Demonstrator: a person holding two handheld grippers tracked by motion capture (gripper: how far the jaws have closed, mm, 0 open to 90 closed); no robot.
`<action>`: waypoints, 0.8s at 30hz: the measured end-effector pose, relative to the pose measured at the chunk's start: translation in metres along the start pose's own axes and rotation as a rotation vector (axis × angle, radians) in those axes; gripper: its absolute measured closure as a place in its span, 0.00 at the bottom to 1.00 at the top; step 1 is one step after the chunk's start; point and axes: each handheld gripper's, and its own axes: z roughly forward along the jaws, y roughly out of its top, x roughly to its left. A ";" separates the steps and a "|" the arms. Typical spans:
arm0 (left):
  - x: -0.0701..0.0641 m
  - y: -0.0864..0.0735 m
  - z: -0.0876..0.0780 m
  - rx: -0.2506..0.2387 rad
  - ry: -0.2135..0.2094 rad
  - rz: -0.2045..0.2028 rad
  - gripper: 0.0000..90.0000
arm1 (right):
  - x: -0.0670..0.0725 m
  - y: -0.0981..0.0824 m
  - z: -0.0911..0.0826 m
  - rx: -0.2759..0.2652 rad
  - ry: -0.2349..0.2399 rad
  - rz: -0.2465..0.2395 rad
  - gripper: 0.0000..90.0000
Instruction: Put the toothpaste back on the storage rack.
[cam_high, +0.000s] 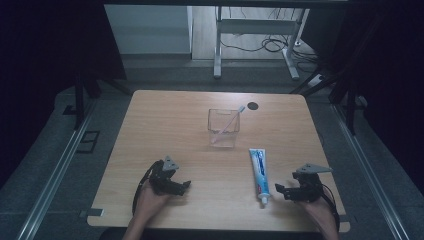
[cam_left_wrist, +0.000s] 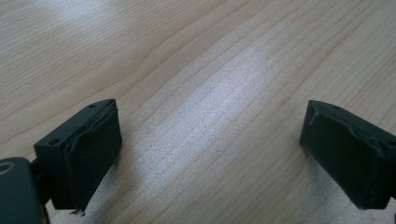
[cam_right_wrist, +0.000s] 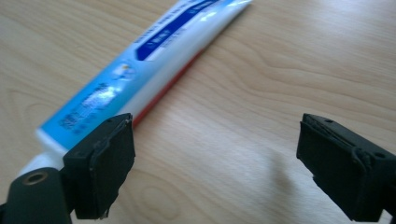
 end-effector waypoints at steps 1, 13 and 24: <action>0.000 0.000 0.000 0.000 0.000 0.000 0.06 | 0.002 0.001 0.000 0.003 0.008 -0.003 0.12; 0.000 0.000 0.000 0.000 0.001 0.000 0.06 | 0.019 0.016 0.000 0.025 0.048 -0.069 0.47; 0.000 0.000 0.000 0.004 0.000 0.005 0.06 | 0.038 0.032 0.003 0.058 0.089 -0.156 0.80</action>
